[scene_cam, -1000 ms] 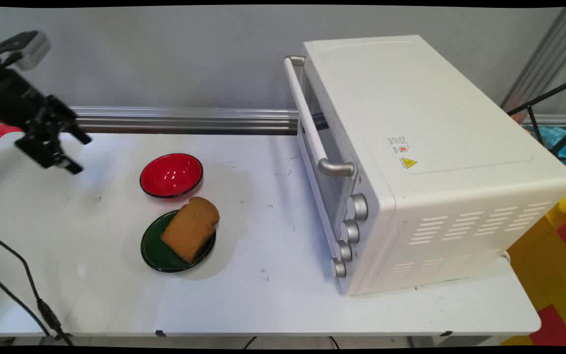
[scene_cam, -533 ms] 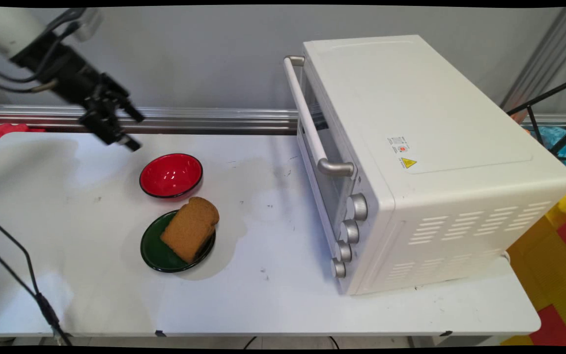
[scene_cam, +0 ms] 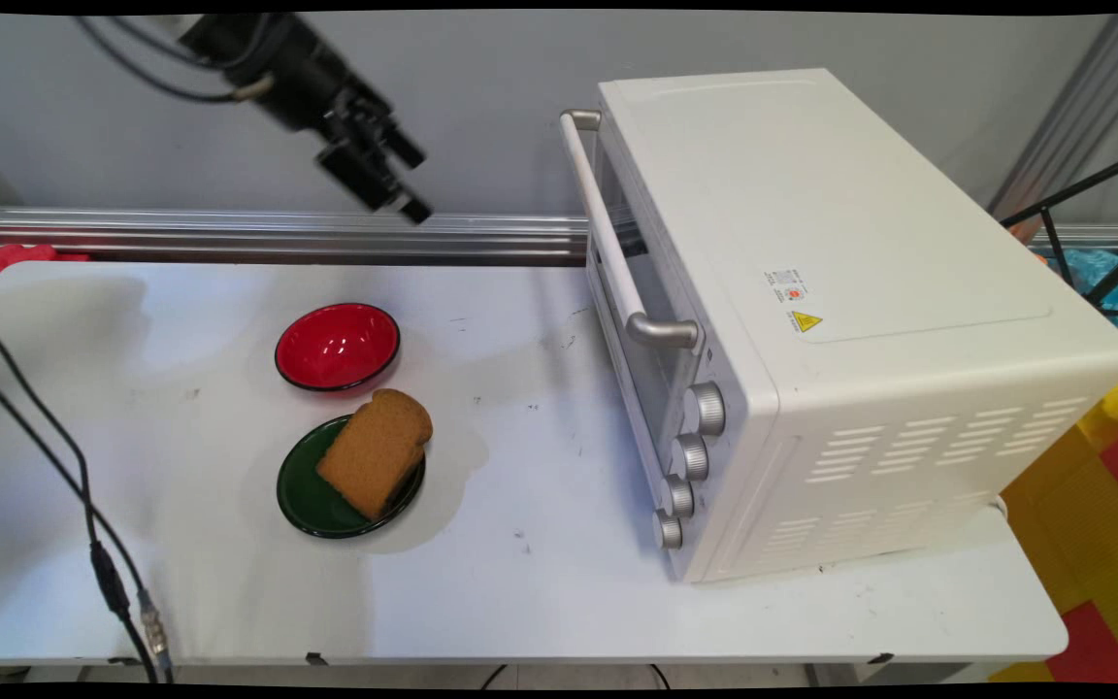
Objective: Open the oven
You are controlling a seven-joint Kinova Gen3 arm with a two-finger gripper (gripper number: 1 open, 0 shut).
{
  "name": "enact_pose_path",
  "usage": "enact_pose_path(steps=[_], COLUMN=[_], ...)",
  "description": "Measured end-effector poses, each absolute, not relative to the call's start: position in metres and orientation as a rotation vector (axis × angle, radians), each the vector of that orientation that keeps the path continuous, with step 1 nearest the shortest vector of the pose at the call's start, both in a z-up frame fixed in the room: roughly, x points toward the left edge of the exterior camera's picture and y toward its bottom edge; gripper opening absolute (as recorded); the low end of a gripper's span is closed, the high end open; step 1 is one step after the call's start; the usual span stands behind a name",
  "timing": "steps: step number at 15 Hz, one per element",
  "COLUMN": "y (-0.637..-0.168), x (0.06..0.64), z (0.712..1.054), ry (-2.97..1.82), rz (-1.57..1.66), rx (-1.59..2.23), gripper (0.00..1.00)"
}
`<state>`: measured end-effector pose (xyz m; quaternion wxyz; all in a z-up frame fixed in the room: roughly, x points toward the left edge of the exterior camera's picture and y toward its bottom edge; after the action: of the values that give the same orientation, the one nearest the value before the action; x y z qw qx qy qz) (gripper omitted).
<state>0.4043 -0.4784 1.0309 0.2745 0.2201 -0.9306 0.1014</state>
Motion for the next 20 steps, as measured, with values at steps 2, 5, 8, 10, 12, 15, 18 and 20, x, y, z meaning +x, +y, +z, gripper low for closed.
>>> enact_pose_path(steps=[2,5,8,10,12,15,18,20], y=[-0.489,-0.500,-0.509,-0.513,-0.515,-0.520,-0.524,-0.526], x=[0.380,0.356,0.334,0.326,0.319,0.310,0.306,0.305], z=[1.044,1.058,1.071,1.076,1.080,1.083,1.083,1.082], ry=[-2.478,-2.456,-2.434,-2.426,-2.420,-2.412,-2.413,-2.418], rz=[0.290,0.296,0.284,0.269,0.248,0.205,0.172,0.156], rx=[0.582,0.576,0.573,0.567,0.562,0.564,0.563,0.559], gripper=[1.00,1.00,1.00,1.00,1.00,1.00,0.00,0.00])
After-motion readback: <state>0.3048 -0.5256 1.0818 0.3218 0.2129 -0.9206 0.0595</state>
